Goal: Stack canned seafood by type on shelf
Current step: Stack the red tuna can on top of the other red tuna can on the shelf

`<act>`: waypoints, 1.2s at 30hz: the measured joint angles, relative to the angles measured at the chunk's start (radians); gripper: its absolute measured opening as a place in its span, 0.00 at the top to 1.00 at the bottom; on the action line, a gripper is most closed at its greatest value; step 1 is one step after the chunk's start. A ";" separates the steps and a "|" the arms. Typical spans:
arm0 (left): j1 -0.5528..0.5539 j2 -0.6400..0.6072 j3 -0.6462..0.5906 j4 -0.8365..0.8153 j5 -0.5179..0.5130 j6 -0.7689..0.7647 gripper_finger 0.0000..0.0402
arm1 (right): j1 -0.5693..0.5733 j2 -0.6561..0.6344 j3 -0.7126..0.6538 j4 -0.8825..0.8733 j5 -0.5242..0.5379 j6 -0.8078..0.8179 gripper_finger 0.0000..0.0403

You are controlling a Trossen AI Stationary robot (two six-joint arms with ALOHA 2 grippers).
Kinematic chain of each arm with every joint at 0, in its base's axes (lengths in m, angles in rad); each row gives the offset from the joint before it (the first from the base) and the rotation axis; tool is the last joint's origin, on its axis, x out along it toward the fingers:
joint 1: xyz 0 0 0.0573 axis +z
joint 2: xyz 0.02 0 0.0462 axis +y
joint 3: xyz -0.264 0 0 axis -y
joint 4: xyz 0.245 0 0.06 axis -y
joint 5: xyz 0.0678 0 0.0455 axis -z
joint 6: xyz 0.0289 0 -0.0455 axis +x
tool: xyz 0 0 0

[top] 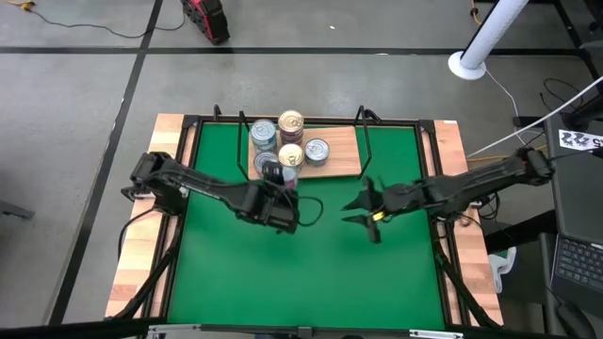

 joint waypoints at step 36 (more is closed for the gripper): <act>0.279 -0.015 -0.190 -0.054 0.042 -0.087 0.60 | 0.000 -0.460 0.000 -0.209 0.027 0.000 0.66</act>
